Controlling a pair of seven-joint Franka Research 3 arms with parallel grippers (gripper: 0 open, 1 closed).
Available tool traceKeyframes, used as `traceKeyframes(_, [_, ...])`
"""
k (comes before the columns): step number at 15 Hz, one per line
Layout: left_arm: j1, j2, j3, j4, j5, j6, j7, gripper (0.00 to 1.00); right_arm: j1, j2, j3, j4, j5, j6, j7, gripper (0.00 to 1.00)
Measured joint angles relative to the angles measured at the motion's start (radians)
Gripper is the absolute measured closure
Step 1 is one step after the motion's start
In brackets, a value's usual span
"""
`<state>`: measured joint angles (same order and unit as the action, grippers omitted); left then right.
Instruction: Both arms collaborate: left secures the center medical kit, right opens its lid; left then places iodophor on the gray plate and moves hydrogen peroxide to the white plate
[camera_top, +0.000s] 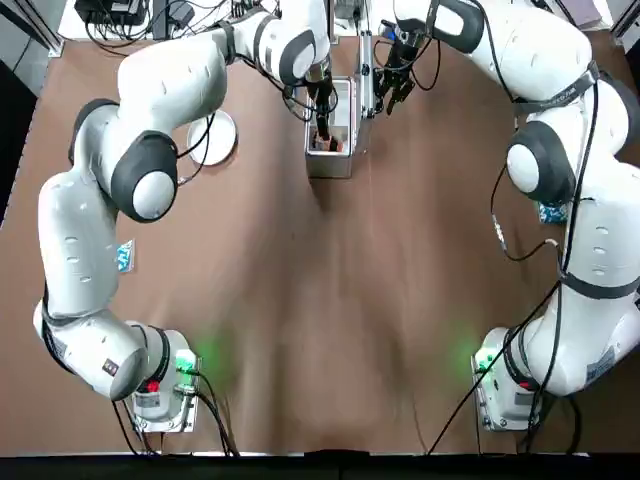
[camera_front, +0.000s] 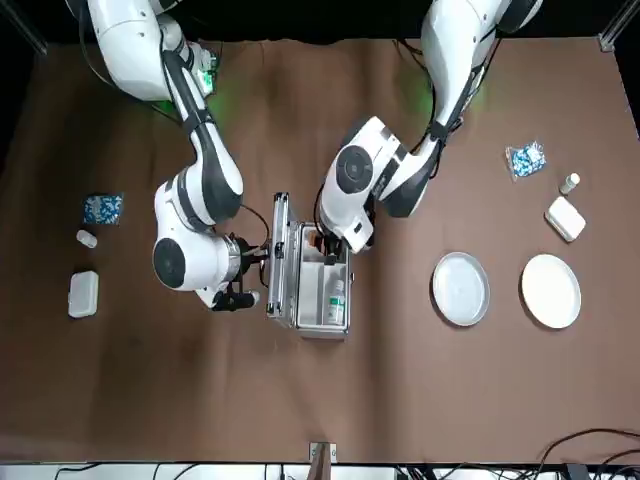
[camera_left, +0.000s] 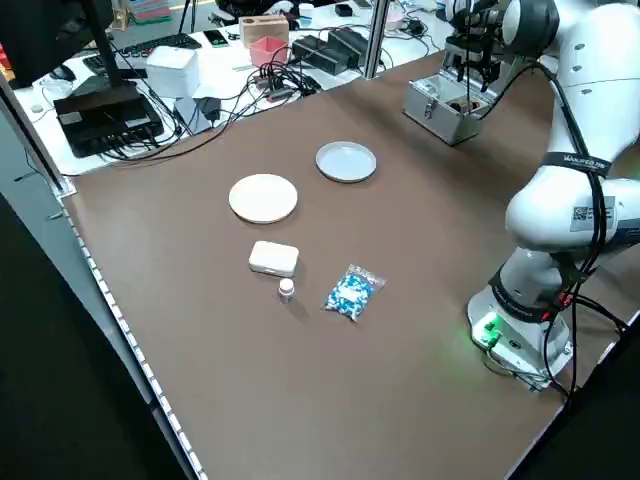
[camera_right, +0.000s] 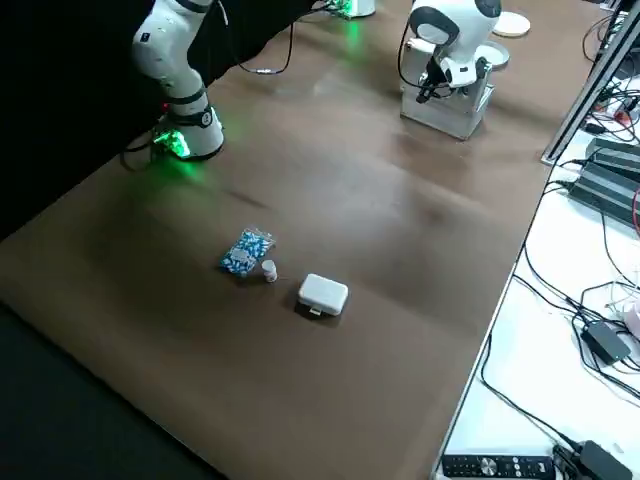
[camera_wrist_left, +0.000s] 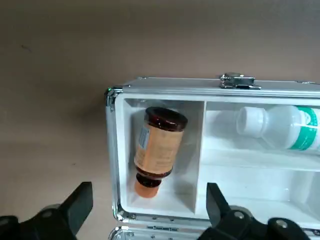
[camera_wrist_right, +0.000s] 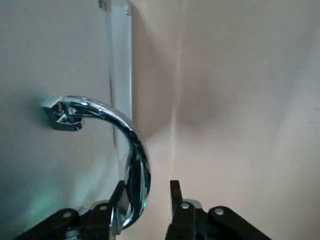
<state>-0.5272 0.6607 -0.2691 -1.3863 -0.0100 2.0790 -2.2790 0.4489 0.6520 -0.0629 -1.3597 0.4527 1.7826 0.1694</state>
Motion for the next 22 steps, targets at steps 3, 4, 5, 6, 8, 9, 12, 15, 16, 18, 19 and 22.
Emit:
traceKeyframes(3, [-0.003,0.009,0.001,0.000,0.034,0.011,0.000,0.00,0.000,0.005,0.000,0.000,0.068,0.000,-0.039,0.59])
traceKeyframes(4, [-0.005,0.013,0.001,0.000,0.039,0.020,0.000,0.00,0.000,0.005,-0.001,0.000,0.093,0.000,-0.048,0.59])
traceKeyframes(5, [-0.009,0.018,0.003,0.000,0.046,0.026,0.000,0.00,-0.001,0.005,-0.001,0.000,0.112,0.000,-0.057,0.59])
traceKeyframes(6, [-0.019,0.022,0.010,0.000,0.053,0.035,0.000,0.01,-0.002,0.005,-0.001,0.000,0.123,0.000,-0.061,0.59])
traceKeyframes(8, [-0.047,0.030,0.033,0.000,0.057,0.055,-0.002,0.05,-0.005,0.005,-0.001,0.000,0.144,0.000,-0.066,0.59])
traceKeyframes(9, [-0.058,0.034,0.040,0.000,0.057,0.061,-0.005,0.05,-0.008,0.005,-0.001,0.000,0.152,-0.001,-0.071,0.59])
traceKeyframes(12, [-0.071,0.052,0.046,0.000,0.059,0.072,-0.008,0.07,-0.033,0.005,-0.002,0.001,0.180,-0.048,-0.084,0.59])
traceKeyframes(15, [-0.078,0.058,0.048,0.000,0.061,0.085,-0.008,0.07,-0.061,0.005,-0.003,0.002,0.189,-0.056,-0.107,0.59])
traceKeyframes(16, [-0.080,0.058,0.048,0.000,0.061,0.086,-0.008,0.07,-0.069,0.005,-0.003,0.003,0.190,-0.061,-0.112,0.59])
traceKeyframes(18, [-0.086,0.062,0.048,0.000,0.061,0.091,-0.012,0.07,-0.084,0.005,-0.003,0.008,0.191,-0.080,-0.121,0.59])
traceKeyframes(19, [-0.090,0.065,0.049,0.000,0.062,0.099,-0.024,0.07,-0.089,0.005,-0.003,0.013,0.192,-0.088,-0.122,0.59])
traceKeyframes(22, [-0.106,0.079,0.049,0.000,0.064,0.118,-0.045,0.08,-0.105,0.005,-0.003,0.026,0.192,-0.096,-0.123,0.58])
